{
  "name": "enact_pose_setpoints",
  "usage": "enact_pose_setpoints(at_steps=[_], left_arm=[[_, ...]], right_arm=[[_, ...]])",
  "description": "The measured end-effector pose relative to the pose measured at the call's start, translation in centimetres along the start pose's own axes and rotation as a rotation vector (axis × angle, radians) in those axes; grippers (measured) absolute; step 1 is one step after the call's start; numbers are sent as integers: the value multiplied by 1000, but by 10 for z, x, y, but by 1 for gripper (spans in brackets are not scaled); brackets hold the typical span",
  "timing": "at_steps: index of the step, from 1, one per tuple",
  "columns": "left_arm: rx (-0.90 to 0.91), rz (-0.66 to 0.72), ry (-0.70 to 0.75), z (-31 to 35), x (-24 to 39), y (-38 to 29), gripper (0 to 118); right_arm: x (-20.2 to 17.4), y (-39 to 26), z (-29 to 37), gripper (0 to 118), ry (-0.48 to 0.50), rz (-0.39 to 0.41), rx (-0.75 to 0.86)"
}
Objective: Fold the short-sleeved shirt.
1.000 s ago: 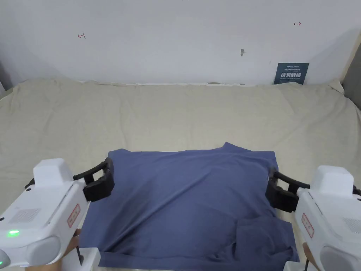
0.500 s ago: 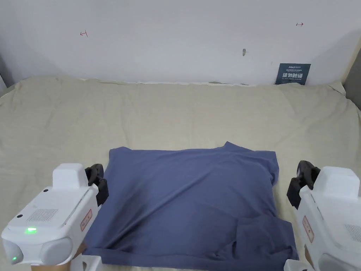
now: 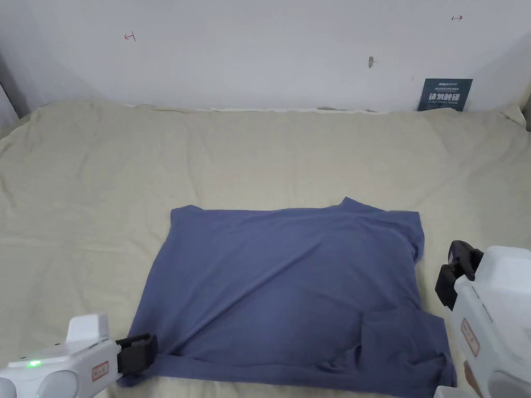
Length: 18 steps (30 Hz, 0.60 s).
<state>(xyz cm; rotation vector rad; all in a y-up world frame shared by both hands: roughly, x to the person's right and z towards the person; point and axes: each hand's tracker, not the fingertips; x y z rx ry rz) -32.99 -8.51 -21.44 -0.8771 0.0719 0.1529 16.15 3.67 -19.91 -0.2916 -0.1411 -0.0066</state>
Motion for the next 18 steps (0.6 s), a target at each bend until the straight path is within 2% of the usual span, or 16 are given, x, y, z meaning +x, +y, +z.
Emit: enact_pose_setpoints(at_steps=[1, 2, 5, 7, 9, 10, 12, 13, 14, 15, 17, 18], left_arm=[[7, 6, 13, -4, -3, -4, 107], [8, 9, 25, -9, -4, -8, 108], [-49, -16, 50, -26, -3, -14, 100], [-62, -26, 35, -37, -2, -19, 70], [-92, -49, 15, -49, -1, -24, 27], [-79, -39, 10, -48, 2, -26, 23], [-49, -25, 13, -41, 7, -24, 5], [-48, -20, 6, -41, 10, -24, 5], [-39, -29, 21, -40, 13, -25, 5], [-33, -51, 24, -38, 14, -25, 5], [-1, -77, 19, -27, 17, -23, 5], [8, -78, 16, -23, 17, -22, 5]], right_arm=[[1, -2, -1, 2, 2, -2, -6], [1, -3, -2, 2, 3, -2, -11], [0, -8, -3, 2, 3, -1, -30], [0, -11, -4, 2, 6, -2, -46], [2, -15, -4, 2, 7, -4, -62], [3, -17, -5, 2, 6, 0, -75], [5, -22, -4, 2, 3, 3, -107], [8, -28, -5, 6, 6, 1, -133], [12, -35, -8, 14, 4, 5, -182], [14, -41, -8, 31, 22, -3, -222], [19, -64, -14, 68, 22, -7, -342], [23, -81, -19, 92, 13, -13, -389]])
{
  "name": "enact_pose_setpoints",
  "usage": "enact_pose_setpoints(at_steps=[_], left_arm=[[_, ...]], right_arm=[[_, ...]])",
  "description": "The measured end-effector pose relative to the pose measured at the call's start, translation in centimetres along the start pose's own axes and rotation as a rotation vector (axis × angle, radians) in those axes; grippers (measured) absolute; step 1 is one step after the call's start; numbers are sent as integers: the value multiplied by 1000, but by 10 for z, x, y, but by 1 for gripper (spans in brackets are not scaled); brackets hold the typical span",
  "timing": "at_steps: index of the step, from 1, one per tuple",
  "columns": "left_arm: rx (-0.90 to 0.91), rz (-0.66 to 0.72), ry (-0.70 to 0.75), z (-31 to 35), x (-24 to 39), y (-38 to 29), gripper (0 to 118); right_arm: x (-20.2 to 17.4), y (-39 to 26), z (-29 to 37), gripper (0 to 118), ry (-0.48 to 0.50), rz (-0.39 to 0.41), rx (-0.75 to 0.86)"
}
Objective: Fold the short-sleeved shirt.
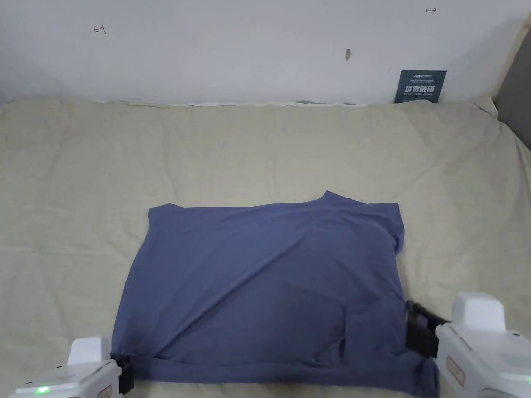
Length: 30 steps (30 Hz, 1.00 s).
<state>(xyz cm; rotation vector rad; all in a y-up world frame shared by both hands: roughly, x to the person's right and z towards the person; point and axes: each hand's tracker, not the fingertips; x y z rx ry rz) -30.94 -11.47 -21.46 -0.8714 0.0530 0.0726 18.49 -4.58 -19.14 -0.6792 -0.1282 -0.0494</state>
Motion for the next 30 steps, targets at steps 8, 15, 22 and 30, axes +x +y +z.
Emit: enact_pose_setpoints(at_steps=[8, 15, 22, 30], left_arm=[[49, 16, -21, 16, -1, 11, 5], [57, 70, -25, 18, -3, 17, 5], [117, 115, -53, 17, -5, 61, 5], [188, 66, -26, -18, 6, 143, 5]], right_arm=[[-4, -70, -44, 57, -25, 10, -244], [-7, -49, -24, 7, 6, -21, -222], [15, 4, -29, 7, 14, -37, -82], [2, 77, -76, 7, 7, -15, 18]])
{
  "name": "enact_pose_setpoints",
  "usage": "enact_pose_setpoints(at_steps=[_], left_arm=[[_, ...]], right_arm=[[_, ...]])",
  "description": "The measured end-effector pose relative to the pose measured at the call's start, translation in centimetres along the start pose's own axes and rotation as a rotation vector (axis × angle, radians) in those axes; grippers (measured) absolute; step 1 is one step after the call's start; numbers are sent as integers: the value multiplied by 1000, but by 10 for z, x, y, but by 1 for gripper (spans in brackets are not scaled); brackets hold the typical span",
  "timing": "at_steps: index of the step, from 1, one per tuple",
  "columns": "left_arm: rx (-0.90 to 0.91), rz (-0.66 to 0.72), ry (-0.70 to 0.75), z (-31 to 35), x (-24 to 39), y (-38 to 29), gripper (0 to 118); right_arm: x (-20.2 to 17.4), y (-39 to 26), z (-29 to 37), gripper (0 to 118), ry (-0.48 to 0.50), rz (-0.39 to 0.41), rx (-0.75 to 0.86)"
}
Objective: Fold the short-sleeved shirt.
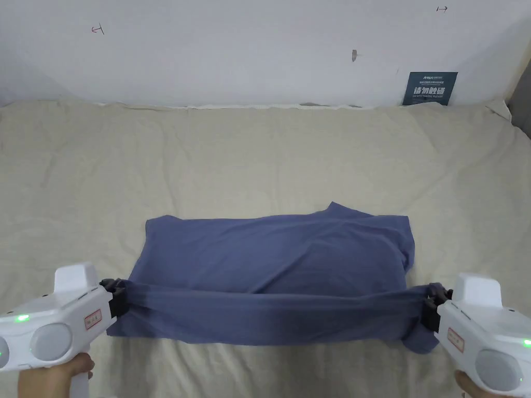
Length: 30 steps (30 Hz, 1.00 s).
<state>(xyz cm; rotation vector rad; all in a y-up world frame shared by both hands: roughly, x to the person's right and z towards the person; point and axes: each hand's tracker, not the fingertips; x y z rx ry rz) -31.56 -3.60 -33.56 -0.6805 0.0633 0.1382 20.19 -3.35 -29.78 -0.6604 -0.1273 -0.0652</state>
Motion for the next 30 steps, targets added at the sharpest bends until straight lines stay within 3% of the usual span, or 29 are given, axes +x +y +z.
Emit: enact_pose_setpoints(at_steps=[11, 18, 19, 22, 23, 26, 30], left_arm=[[-221, -62, 62, -135, 15, 20, 5], [-260, -73, 89, -149, 20, 6, 7], [-261, -64, 85, -145, 20, 9, 14], [-215, -4, 27, -123, 21, 20, 90], [-168, 11, 3, -111, 24, 24, 114], [18, -12, -35, -62, 37, 39, 116], [229, -89, -30, 0, 62, 53, 116]], right_arm=[[-22, 14, -118, 7, -56, 36, -184], [-23, 2, -135, 8, -64, 7, -252], [-28, 7, -125, 12, -63, 16, -249], [-31, 21, -101, 44, -63, 28, -211], [-30, 30, -86, 67, -40, 21, -145], [-34, 50, -39, 102, -16, 34, -8], [-45, 72, 31, 103, -9, 53, 185]])
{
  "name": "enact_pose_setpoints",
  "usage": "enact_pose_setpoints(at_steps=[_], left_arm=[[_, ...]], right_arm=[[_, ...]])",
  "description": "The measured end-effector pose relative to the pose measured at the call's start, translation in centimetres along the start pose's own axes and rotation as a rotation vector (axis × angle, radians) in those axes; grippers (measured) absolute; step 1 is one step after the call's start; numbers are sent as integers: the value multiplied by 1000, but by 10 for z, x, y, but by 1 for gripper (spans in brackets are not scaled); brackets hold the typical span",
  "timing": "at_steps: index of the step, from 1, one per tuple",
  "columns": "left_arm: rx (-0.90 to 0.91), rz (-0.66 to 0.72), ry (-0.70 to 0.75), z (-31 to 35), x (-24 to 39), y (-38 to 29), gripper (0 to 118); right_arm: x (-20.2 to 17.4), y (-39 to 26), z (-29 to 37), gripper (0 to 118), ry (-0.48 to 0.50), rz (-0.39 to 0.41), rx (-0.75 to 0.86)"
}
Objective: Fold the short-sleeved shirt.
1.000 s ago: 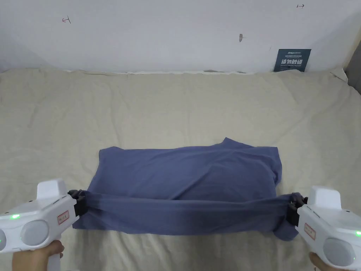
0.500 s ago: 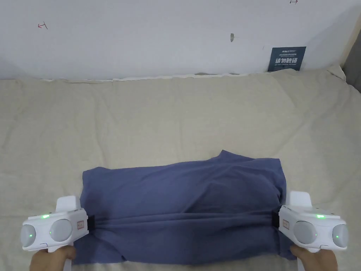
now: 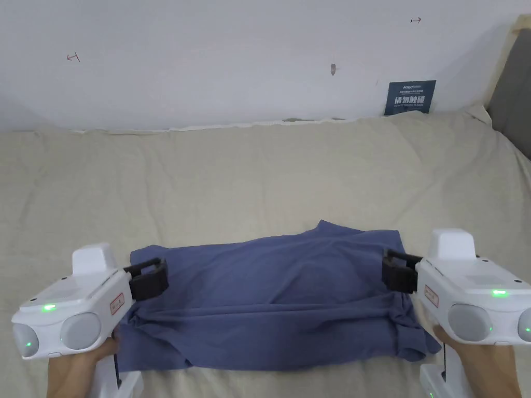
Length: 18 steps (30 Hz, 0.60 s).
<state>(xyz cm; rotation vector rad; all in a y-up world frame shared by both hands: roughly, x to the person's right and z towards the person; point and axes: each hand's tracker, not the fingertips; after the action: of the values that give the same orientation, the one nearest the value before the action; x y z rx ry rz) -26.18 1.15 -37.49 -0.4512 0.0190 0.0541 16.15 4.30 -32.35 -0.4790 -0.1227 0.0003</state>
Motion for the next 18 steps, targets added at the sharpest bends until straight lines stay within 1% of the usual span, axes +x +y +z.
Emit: enact_pose_setpoints(at_steps=[1, 4, 5, 7, 8, 9, 10, 11, 12, 13, 14, 15, 16, 18], left_arm=[[63, -18, 0, 17, 7, 7, 116], [214, -67, 9, 59, 23, 19, 116], [251, -67, 16, 70, 27, 21, 115], [306, -65, 21, 90, 33, 24, 111], [335, -62, 23, 101, 36, 23, 101], [361, -62, 27, 108, 38, 21, 101], [387, -62, 43, 116, 42, 17, 97], [401, -70, 48, 121, 44, 14, 86], [405, -82, 45, 125, 46, 10, 59], [404, -93, 52, 129, 49, 7, 23], [397, -101, 58, 129, 50, 5, 2], [398, -103, 50, 130, 48, 1, 0], [400, -106, 37, 132, 45, -2, 0], [393, -99, 34, 134, 43, -4, 0]], right_arm=[[4, 6, 11, 103, 2, 1, 53], [-2, 20, 54, 103, 16, 17, 180], [6, 19, 57, 103, 15, 25, 214], [4, 21, 76, 103, -2, 40, 267], [5, 18, 81, 103, -9, 49, 293], [7, 15, 83, 103, -12, 54, 308], [6, 11, 87, 102, -21, 58, 316], [6, 9, 92, 101, -34, 61, 315], [5, 7, 96, 95, -48, 67, 314], [-4, 4, 105, 83, -52, 72, 319], [-4, 1, 107, 54, -55, 73, 327], [-5, -1, 108, 25, -58, 74, 327], [-3, -4, 107, 2, -58, 72, 320], [-1, -9, 107, 2, -39, 66, 314]])
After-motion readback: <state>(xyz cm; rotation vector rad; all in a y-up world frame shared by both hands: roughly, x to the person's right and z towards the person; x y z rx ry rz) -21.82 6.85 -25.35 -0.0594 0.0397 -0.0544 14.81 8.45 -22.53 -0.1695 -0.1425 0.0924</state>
